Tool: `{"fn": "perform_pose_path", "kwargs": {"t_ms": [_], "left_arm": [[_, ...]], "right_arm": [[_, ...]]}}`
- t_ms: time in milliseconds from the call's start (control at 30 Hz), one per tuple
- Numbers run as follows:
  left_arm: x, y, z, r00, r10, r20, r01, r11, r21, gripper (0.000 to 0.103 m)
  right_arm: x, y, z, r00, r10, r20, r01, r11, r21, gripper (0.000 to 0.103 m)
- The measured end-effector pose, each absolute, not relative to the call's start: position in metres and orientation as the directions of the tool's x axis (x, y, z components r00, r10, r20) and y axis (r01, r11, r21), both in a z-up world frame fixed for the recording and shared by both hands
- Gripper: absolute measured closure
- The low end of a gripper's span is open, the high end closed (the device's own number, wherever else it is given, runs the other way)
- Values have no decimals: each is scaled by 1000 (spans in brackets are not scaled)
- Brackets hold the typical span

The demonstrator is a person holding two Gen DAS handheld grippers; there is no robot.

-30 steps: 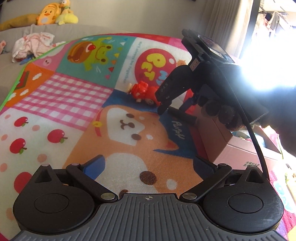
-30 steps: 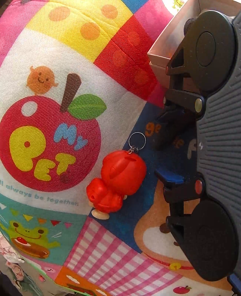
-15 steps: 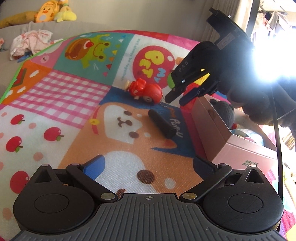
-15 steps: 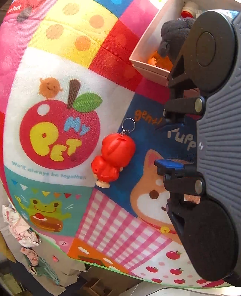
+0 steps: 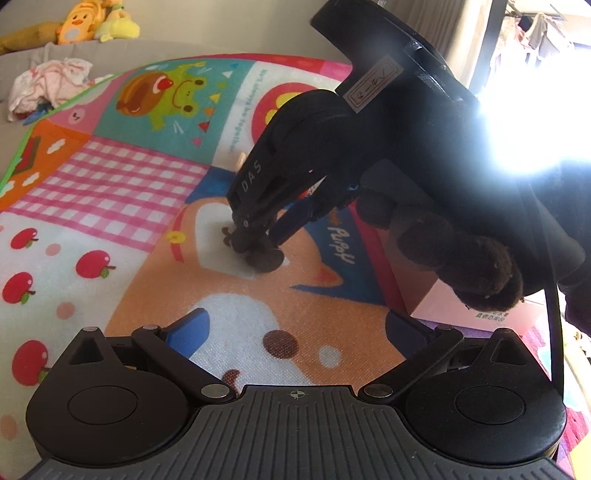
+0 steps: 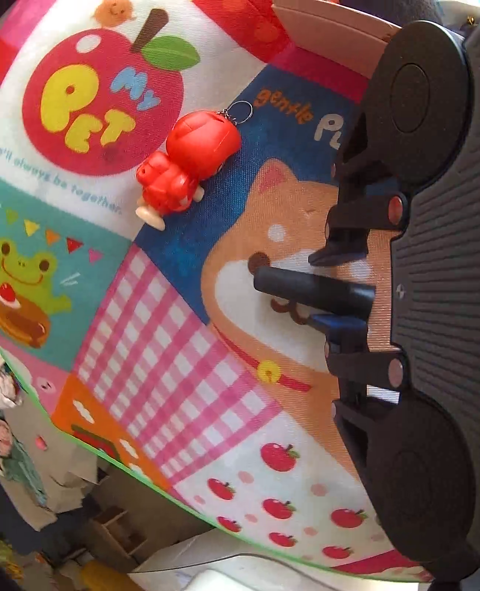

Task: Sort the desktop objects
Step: 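Grasp the black rubber stick with the right tool and lift it, then set the black stick on the mat in front of the box with the right tool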

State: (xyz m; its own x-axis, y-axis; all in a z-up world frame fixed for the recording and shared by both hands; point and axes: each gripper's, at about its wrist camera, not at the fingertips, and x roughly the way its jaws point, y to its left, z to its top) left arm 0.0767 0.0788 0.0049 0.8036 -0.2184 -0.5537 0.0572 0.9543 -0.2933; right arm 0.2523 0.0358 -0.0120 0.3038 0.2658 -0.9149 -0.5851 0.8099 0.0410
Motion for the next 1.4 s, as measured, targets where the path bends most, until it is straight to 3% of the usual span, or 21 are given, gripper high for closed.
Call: {"fn": "perform_pose_path", "kwargs": {"t_ms": [167,333,633,800,900,1133,1167,1200,1300,1400], "left_arm": [[77,77,3,781,-272,-561,107,945,-309,0],[70,61,3,721,-403,-564,281,914,-294,0],[68,47,1,695,-419,-585,339,908,-247,0],[70,51,1,693,-431,-578,331,902,-275,0],[70,48,2,695,-420,-584,331,908,-259,0],[68,45,1,699,-393,-598,321,919,-229,0],[68,44,2,701,-385,-600,317,922,-221,0],[68,43,2,702,-377,-604,313,925,-214,0],[68,39,2,703,-356,-615,309,933,-187,0],[76,36,6,717,-310,-624,276,949,-154,0]], "right_arm": [[218,4,-9,307,231,-923,-598,802,2,84],[165,-46,-3,352,218,-910,-596,802,-39,84],[99,-112,-4,409,252,-877,-479,877,29,84],[79,-146,-18,545,118,-830,-402,906,-136,82],[88,-156,-22,562,177,-808,-378,924,-60,82],[103,-141,-31,644,196,-740,-374,924,-80,81],[98,-143,-31,658,187,-729,-373,923,-100,80],[92,-146,-32,673,172,-719,-367,922,-123,72],[71,-160,-38,758,41,-651,-270,928,-257,40],[51,-181,-41,800,-34,-598,-169,945,-280,29]]}}
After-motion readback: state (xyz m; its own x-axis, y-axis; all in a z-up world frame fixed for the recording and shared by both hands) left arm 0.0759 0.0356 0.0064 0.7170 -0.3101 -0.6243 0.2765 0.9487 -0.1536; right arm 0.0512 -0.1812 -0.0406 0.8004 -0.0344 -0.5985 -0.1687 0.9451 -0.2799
